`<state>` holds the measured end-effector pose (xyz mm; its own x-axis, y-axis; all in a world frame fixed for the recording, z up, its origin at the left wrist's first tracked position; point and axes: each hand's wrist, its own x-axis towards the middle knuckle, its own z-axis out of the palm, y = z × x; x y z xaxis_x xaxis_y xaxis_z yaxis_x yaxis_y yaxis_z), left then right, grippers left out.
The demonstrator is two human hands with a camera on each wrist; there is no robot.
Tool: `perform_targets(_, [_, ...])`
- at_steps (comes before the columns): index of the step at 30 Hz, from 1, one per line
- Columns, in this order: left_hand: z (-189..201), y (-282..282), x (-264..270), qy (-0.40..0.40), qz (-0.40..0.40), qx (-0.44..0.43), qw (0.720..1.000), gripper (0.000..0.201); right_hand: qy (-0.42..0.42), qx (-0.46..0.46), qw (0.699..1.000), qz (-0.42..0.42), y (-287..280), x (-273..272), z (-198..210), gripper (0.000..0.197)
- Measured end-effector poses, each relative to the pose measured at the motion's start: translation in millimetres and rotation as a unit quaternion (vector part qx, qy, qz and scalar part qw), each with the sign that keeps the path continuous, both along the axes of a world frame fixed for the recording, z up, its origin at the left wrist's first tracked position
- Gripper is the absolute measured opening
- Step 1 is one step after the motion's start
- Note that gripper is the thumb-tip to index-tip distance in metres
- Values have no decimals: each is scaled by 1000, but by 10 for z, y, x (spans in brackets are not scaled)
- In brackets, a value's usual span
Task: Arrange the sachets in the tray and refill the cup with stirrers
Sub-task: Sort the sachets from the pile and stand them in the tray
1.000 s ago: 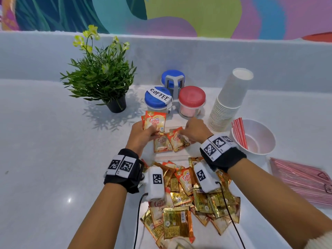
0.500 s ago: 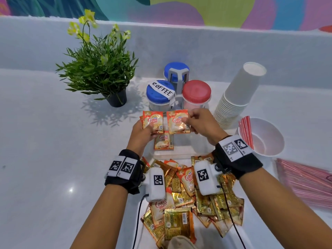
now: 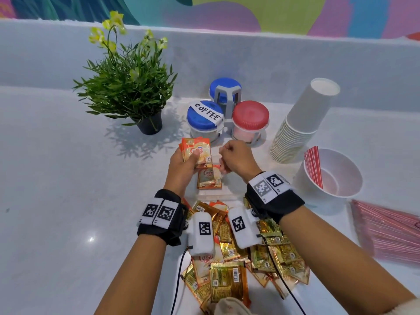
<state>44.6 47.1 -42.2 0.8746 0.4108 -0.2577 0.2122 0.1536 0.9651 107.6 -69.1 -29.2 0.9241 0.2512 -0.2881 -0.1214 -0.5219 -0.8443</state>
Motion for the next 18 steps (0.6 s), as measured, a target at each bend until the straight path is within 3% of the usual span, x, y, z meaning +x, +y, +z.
perform_targets(2, [-7, 34, -10, 0, 16, 0, 1000, 32, -40, -180, 980, 72, -14, -10, -45, 21])
perform_targets(4, [-15, 53, -17, 3, 24, 6, 1000, 33, -68, -316, 936, 136, -17, -67, -61, 33])
perform_targets(7, [-43, 80, -9, 19, 29, 29, 999, 33, -81, -381, 906, 167, 39, -140, -105, 50])
perform_targets(12, [-82, 91, -13, 12, 30, 9, 999, 34, -47, -352, 923, 148, 143, -176, -211, 47])
perform_targets(18, [-120, 115, -20, -4, 41, -13, 999, 33, 45, -207, 971, 113, 66, -106, -215, 45])
